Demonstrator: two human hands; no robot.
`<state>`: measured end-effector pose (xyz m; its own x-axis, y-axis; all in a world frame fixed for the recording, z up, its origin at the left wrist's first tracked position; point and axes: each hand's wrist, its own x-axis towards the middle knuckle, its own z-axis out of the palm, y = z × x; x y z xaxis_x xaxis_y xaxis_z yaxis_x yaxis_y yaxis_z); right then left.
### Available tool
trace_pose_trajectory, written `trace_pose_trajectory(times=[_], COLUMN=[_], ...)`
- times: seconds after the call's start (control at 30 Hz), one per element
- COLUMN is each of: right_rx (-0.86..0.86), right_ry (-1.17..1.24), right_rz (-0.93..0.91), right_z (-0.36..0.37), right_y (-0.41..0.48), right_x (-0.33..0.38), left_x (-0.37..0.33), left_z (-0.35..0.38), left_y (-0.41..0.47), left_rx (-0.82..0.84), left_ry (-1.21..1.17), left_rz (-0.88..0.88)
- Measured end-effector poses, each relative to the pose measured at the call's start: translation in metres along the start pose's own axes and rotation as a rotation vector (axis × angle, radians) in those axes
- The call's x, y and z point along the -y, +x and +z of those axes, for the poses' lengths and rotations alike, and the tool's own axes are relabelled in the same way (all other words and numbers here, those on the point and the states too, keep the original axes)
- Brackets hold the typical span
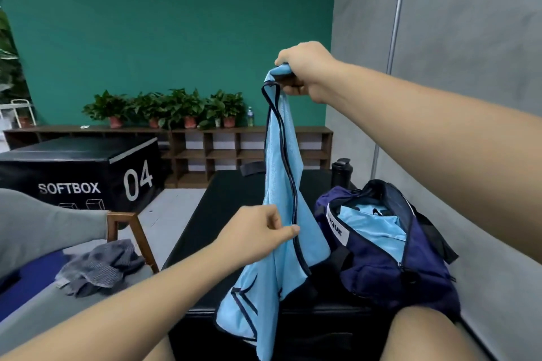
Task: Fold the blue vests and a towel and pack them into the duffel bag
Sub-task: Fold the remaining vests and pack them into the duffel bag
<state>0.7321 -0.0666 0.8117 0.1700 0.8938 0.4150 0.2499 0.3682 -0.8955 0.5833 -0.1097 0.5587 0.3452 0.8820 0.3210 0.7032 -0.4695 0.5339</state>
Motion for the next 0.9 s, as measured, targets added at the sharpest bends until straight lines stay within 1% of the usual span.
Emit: trace_pose_trajectory(times=[0.07,0.17,0.27,0.37,0.47,0.57,0.63,0.77,0.9], right_rx=[0.000,0.006,0.009,0.009,0.022,0.040,0.048,0.061,0.052], right_ry=[0.021,0.046,0.074,0.075,0.076,0.081,0.074,0.066,0.079], right_rz=[0.013,0.030,0.041,0.055,0.069,0.082,0.087,0.095,0.093], right_z=[0.001,0.004,0.007,0.011,0.017,0.020,0.020,0.015,0.006], right_y=[-0.001,-0.002,-0.003,-0.003,-0.003,-0.006,-0.007,-0.011,-0.008], right_x=[-0.003,-0.007,-0.010,-0.015,-0.021,-0.025,-0.027,-0.030,-0.032], left_x=[0.007,0.016,0.019,0.012,-0.003,-0.006,0.000,0.015,0.028], left_z=[0.015,0.035,0.057,0.080,0.096,0.102,0.104,0.101,0.096], left_y=[0.000,0.000,0.000,0.003,0.011,0.031,0.045,0.062,0.062], left_rx=[0.027,0.071,0.098,0.050,-0.022,-0.095,-0.123,-0.130,-0.112], left_ry=[0.061,0.175,0.202,0.174,0.079,-0.014,-0.029,-0.068,-0.104], left_rz=[-0.071,-0.120,-0.157,-0.211,-0.250,-0.312,-0.358,-0.413,-0.374])
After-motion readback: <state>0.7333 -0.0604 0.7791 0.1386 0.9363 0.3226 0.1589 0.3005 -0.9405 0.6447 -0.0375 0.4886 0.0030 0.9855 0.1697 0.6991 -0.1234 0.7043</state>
